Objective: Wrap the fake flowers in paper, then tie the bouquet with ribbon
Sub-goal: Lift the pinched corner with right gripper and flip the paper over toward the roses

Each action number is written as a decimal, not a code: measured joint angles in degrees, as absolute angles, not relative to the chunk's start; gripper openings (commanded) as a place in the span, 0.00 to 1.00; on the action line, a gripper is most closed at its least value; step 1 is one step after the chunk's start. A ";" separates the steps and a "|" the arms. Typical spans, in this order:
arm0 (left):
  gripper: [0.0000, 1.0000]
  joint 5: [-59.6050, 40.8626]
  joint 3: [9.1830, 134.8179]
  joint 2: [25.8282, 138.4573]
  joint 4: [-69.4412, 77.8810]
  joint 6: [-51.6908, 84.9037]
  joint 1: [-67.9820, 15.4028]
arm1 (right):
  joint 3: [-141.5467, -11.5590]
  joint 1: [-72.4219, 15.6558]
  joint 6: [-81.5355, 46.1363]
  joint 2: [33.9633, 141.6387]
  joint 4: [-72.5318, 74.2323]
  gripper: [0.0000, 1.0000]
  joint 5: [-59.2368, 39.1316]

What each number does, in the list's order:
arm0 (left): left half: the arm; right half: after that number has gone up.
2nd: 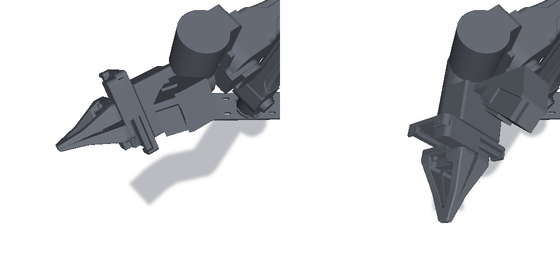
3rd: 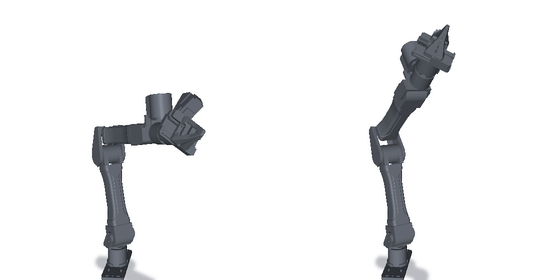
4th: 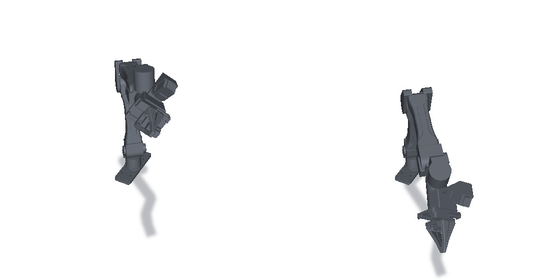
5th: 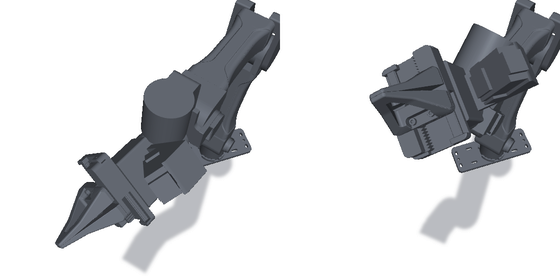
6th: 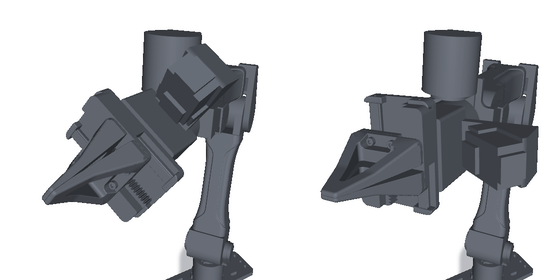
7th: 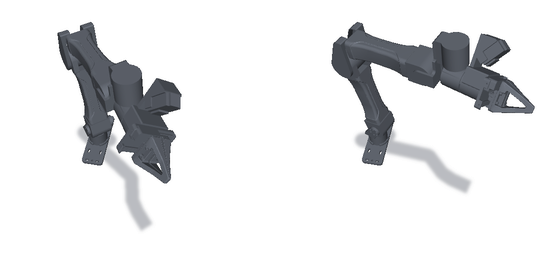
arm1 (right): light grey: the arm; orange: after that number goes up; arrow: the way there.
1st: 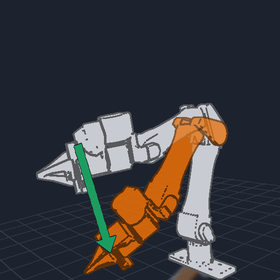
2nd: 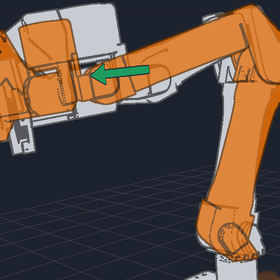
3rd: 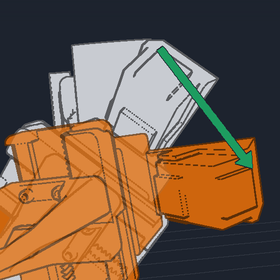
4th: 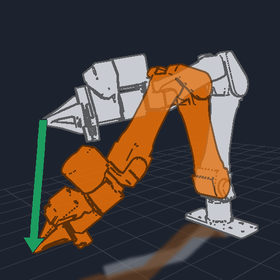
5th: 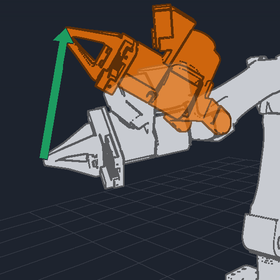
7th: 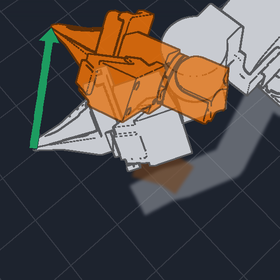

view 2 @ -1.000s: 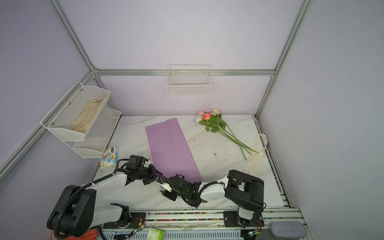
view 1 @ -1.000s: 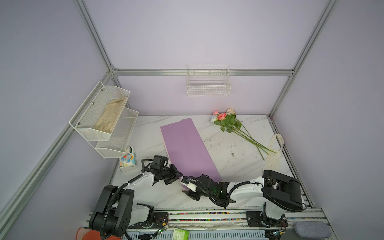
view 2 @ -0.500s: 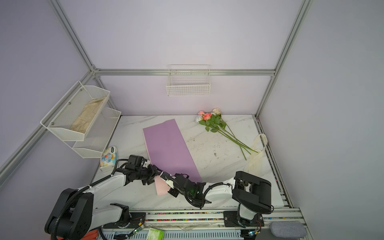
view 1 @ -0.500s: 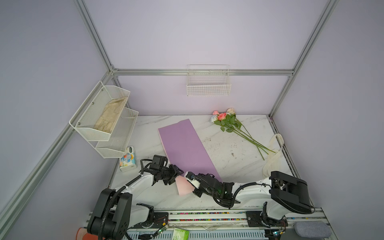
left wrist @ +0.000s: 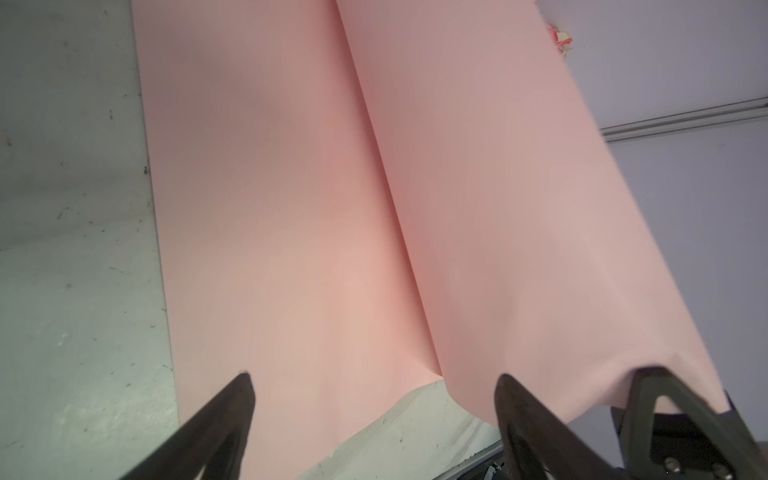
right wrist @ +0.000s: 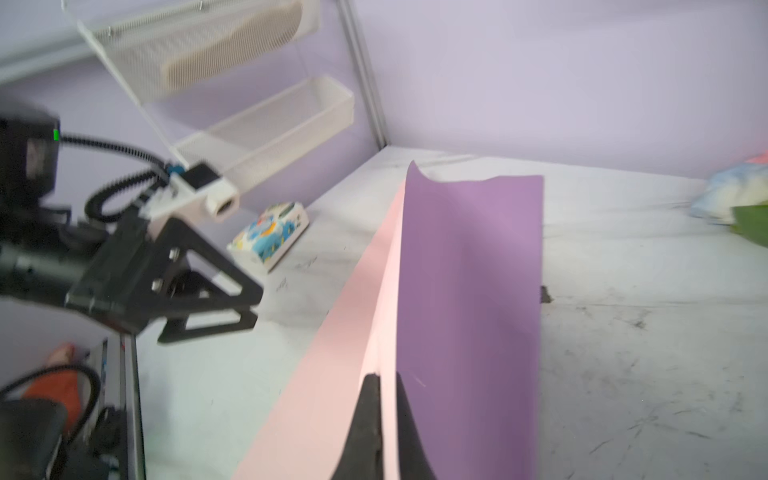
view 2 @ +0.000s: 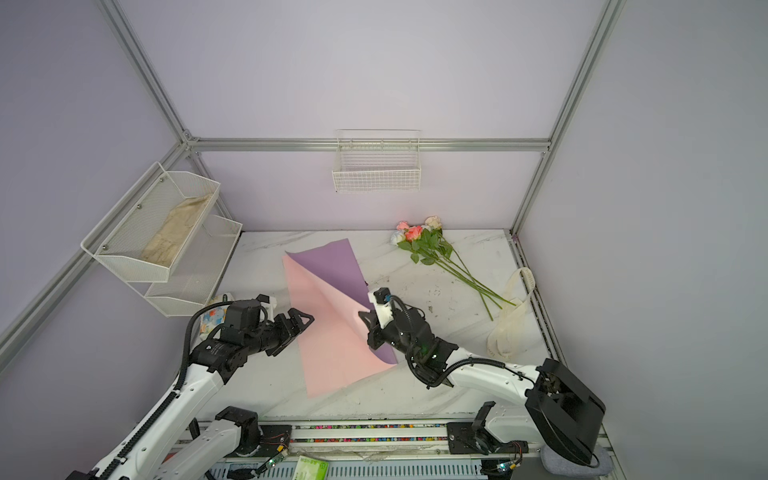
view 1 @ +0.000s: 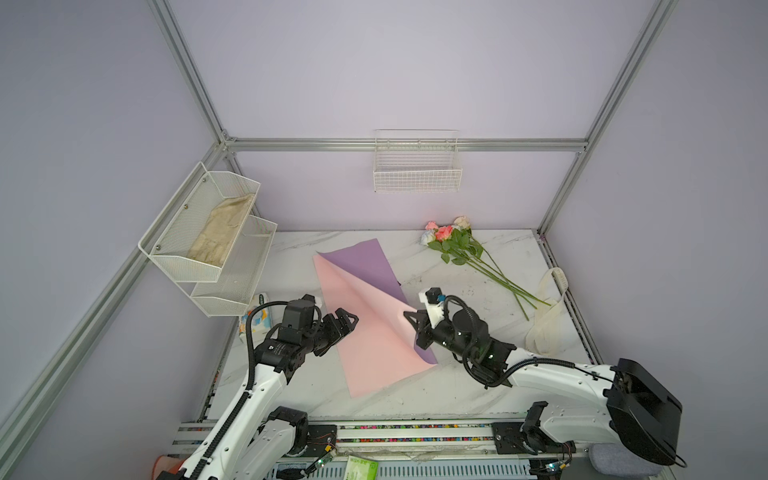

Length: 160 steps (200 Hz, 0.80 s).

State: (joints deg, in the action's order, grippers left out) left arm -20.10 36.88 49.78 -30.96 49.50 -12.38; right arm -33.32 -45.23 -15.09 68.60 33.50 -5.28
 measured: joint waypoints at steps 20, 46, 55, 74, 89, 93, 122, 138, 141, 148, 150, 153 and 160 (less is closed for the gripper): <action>0.70 -22.02 38.00 55.00 -30.11 46.85 -12.56 | -32.36 -36.99 -20.71 66.24 34.79 0.00 -9.58; 0.68 -23.18 42.89 67.18 -29.47 43.05 -14.59 | -30.52 -27.79 -27.94 66.50 35.83 0.00 -15.94; 0.68 -23.05 44.80 71.00 -29.15 41.91 -15.66 | -29.76 -25.32 -29.95 66.85 35.92 0.00 -17.85; 0.65 -22.57 48.60 78.65 -27.79 39.64 -17.98 | -28.67 -21.26 -32.99 67.94 36.23 0.00 -21.02; 0.63 -21.87 51.44 84.84 -26.68 38.24 -19.51 | -27.92 -18.39 -34.68 68.60 36.32 0.00 -23.18; 0.62 -21.69 51.96 86.19 -26.44 38.22 -19.79 | -27.70 -17.56 -35.05 68.71 36.34 0.00 -23.62; 0.59 -20.29 52.97 93.56 -25.63 37.71 -21.45 | -27.29 -12.43 -35.79 69.84 36.27 0.00 -26.65; 0.56 -19.81 52.97 95.44 -25.74 37.91 -22.13 | -27.27 -9.39 -35.75 70.96 36.32 0.00 -27.99; 0.55 -19.73 52.97 95.44 -25.65 37.82 -22.22 | -27.27 -8.69 -35.75 71.24 36.32 0.00 -28.34; 0.55 -19.49 52.97 95.42 -25.54 37.85 -22.39 | -27.29 -7.25 -35.68 72.12 36.32 0.00 -28.62; 0.55 -19.42 52.95 95.42 -25.52 37.91 -22.50 | -27.29 -6.87 -35.64 72.40 36.32 0.00 -28.82; 0.55 -19.25 52.95 95.44 -25.50 37.89 -22.63 | -27.31 -6.28 -35.51 72.86 36.32 0.00 -28.82; 0.53 -19.05 52.90 95.46 -25.28 37.98 -22.90 | -27.35 -5.02 -35.29 74.00 36.29 0.00 -29.15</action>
State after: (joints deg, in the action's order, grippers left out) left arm -19.05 52.90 95.46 -25.28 37.98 -22.90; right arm -27.35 -5.02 -35.29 74.00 36.29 -29.15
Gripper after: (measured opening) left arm 0.551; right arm 0.048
